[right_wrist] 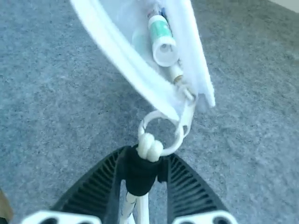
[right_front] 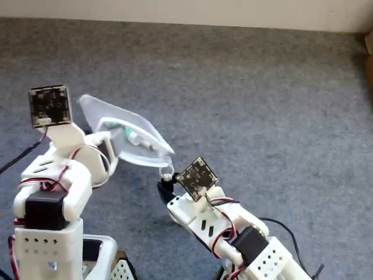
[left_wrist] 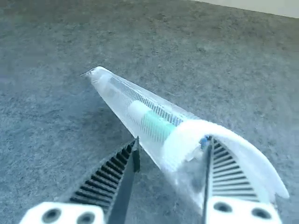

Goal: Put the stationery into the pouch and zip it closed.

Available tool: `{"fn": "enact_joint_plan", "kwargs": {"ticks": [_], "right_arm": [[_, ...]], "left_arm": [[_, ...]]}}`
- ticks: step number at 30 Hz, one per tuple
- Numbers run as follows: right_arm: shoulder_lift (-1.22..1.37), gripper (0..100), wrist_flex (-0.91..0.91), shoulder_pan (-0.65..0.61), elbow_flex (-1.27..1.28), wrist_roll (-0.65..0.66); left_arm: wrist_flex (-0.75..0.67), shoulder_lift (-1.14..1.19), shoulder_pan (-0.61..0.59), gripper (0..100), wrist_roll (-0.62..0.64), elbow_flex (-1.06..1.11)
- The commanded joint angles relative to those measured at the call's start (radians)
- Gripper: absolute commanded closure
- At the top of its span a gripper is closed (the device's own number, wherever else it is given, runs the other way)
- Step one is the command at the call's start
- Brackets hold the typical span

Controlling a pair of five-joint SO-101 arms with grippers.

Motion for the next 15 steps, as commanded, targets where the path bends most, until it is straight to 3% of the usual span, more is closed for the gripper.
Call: {"fn": "enact_joint_plan", "kwargs": {"ticks": [1, 8, 15], "right_arm": [[-0.067, 99.3, 0.025, -0.019, 0.008, 0.061], [-0.094, 99.3, 0.041, -0.019, 0.019, 0.072], [-0.094, 99.3, 0.041, -0.015, 0.019, 0.071]], "left_arm": [[-0.018, -0.004, 0.117, 77, -0.072, -0.012], [-0.037, -0.004, 0.291, 77, -0.229, 0.002], [-0.074, -0.004, 0.383, 77, -0.348, 0.074]]}}
